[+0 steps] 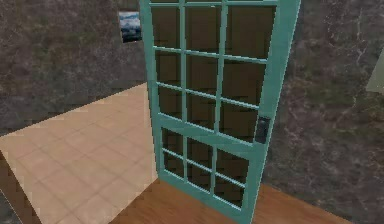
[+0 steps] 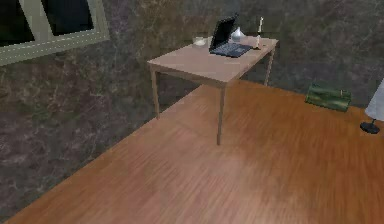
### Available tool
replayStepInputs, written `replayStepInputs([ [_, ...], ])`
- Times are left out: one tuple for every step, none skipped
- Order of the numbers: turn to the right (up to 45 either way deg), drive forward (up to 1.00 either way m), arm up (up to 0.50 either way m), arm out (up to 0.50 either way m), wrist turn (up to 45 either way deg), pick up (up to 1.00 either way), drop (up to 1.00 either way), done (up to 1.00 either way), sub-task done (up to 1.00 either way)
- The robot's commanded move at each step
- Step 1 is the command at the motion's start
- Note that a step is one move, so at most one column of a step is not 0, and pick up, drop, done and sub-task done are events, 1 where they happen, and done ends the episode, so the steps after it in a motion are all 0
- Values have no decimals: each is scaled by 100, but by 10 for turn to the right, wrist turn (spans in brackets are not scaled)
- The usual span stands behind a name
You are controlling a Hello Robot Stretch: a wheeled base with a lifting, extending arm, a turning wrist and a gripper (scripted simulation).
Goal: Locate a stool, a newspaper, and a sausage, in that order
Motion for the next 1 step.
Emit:
replayStepInputs([
  [-150,0,0,0,0,0,0,0,0],
])
